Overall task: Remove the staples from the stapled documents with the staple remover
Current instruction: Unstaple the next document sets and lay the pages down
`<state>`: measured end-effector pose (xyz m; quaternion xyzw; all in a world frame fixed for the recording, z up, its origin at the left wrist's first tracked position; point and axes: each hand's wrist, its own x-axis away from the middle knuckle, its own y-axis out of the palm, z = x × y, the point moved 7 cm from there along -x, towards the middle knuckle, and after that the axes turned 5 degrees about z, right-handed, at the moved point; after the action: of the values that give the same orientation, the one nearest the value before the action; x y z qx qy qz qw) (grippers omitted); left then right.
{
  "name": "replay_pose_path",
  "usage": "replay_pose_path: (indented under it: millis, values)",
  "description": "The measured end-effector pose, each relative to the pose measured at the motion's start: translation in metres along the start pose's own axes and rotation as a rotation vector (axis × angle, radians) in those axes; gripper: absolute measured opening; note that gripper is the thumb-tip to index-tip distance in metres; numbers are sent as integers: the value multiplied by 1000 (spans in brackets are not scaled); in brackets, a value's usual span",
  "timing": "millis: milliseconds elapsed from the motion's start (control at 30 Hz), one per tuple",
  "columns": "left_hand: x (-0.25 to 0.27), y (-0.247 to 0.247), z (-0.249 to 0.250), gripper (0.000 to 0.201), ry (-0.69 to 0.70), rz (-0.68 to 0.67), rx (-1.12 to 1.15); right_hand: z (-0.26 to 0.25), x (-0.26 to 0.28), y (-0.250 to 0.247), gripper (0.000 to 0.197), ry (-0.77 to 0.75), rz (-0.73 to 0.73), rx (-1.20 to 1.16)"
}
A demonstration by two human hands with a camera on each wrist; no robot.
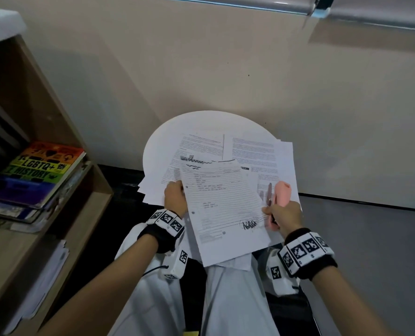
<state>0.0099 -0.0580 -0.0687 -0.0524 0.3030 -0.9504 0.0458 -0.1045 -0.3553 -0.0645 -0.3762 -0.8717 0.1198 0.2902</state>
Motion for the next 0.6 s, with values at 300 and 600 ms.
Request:
replay_pose_path:
  millis: [300,600]
  values:
    - [14,1,10,40,-150,48,-75,17,9,7,29,-44,93,72]
    - [7,-5,8,28,-157,-26,-275,23,22,25,20,-98,27,139]
